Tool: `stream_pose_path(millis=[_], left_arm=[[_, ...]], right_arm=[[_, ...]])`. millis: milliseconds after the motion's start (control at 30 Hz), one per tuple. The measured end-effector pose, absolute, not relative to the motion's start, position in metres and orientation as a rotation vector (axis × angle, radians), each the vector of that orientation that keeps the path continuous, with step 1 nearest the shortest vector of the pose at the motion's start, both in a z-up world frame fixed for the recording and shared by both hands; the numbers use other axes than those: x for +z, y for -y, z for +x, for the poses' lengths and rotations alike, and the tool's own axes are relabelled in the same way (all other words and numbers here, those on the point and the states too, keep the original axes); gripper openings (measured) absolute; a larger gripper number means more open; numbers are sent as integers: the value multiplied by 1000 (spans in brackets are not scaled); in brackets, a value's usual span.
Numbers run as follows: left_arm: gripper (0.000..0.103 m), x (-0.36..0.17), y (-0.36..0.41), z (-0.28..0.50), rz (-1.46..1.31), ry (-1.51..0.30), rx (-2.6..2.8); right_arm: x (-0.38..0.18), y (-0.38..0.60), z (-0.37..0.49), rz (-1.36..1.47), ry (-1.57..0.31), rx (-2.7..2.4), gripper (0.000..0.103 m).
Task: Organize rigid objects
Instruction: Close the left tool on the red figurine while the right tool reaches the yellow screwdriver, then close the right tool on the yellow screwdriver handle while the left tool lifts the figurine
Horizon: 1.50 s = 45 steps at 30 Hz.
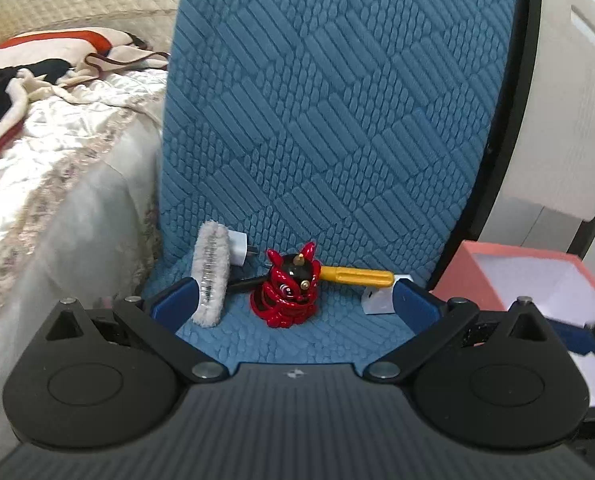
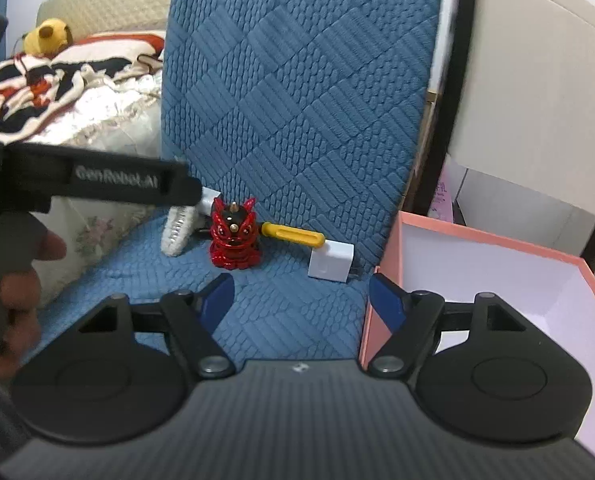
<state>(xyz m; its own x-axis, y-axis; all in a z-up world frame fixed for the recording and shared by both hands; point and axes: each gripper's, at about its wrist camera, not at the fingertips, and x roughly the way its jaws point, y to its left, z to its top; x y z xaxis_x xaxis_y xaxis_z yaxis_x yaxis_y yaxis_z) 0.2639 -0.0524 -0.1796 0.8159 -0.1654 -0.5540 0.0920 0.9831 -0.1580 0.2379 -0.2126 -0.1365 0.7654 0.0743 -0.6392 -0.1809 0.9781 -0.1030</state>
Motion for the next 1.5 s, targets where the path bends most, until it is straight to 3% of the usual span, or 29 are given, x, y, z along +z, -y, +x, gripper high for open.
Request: stream_pose_path(millis=[233, 600, 700, 1033, 1200, 1267, 1500], left_arm=[[103, -196, 47, 300, -105, -629, -164], [103, -213, 19, 358, -241, -716, -201], [103, -219, 19, 370, -265, -737, -232], [86, -237, 29, 397, -272, -801, -330], [79, -243, 38, 406, -228, -820, -345], [78, -247, 41, 409, -213, -827, -341], [70, -260, 46, 419, -208, -840, -319]], right_arm=[[-163, 197, 266, -261, -717, 160, 58], [-178, 174, 309, -391, -662, 265, 59], [-183, 167, 318, -451, -657, 281, 67], [-227, 137, 348, -800, -721, 339, 66], [-241, 133, 363, -878, -753, 311, 57], [-247, 130, 366, -930, -745, 292, 49], [-272, 122, 379, -1070, -719, 256, 44]])
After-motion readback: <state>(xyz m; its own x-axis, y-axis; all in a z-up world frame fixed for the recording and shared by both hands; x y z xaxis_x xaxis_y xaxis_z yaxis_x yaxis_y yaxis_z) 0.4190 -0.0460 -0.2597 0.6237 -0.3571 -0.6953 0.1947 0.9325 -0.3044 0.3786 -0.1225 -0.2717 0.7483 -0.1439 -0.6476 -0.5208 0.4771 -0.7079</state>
